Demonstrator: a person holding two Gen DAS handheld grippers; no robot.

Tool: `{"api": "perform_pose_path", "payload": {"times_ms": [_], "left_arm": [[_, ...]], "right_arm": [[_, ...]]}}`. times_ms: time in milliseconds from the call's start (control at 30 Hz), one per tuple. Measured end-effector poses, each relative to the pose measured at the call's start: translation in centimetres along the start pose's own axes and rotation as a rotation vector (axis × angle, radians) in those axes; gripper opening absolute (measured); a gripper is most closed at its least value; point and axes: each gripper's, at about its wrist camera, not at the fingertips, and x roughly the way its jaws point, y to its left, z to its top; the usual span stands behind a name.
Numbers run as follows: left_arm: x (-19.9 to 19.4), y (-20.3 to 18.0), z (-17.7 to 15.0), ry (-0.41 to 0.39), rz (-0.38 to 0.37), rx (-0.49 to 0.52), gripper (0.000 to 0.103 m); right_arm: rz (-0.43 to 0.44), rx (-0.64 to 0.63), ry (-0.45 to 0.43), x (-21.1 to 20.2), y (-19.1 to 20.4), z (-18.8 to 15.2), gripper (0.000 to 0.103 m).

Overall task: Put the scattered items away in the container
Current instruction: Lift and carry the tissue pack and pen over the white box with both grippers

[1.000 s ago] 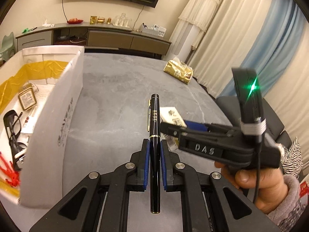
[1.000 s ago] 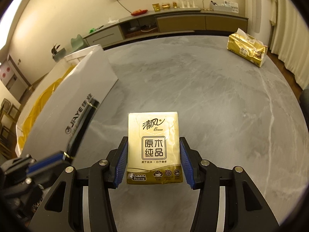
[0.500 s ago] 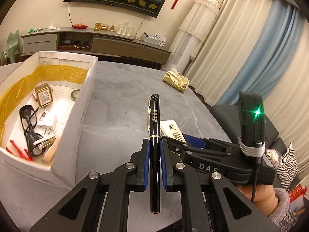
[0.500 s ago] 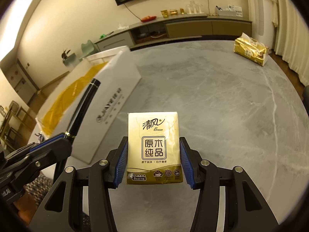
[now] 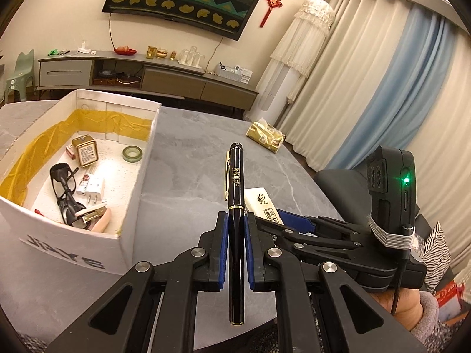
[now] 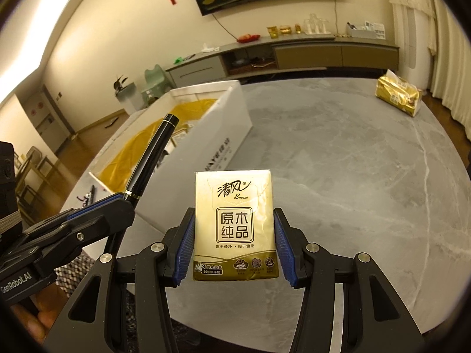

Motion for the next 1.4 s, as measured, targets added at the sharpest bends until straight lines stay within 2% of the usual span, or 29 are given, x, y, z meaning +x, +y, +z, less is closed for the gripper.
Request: {"api": "perform_pose_path", "payload": {"times_ms": [500, 800, 1133, 1400], "left_arm": [[-3.3, 4.0, 1.0, -0.074, -0.031, -0.091, 0.011], [-4.1, 7.1, 1.9, -0.108, -0.020, -0.167, 0.011], [-3.8, 10.5, 3.9, -0.129, 0.020, -0.256, 0.011], [-1.6, 12.0, 5.8, -0.103, 0.048, -0.313, 0.011]], "right_arm": [[0.036, -0.079, -0.012, -0.5, 4.8, 2.1, 0.053], [0.059, -0.122, -0.008, 0.5, 7.1, 4.4, 0.053], [0.075, -0.176, 0.005, 2.7, 8.9, 7.9, 0.053], [0.078, -0.217, 0.004, 4.3, 9.9, 11.2, 0.053]]}}
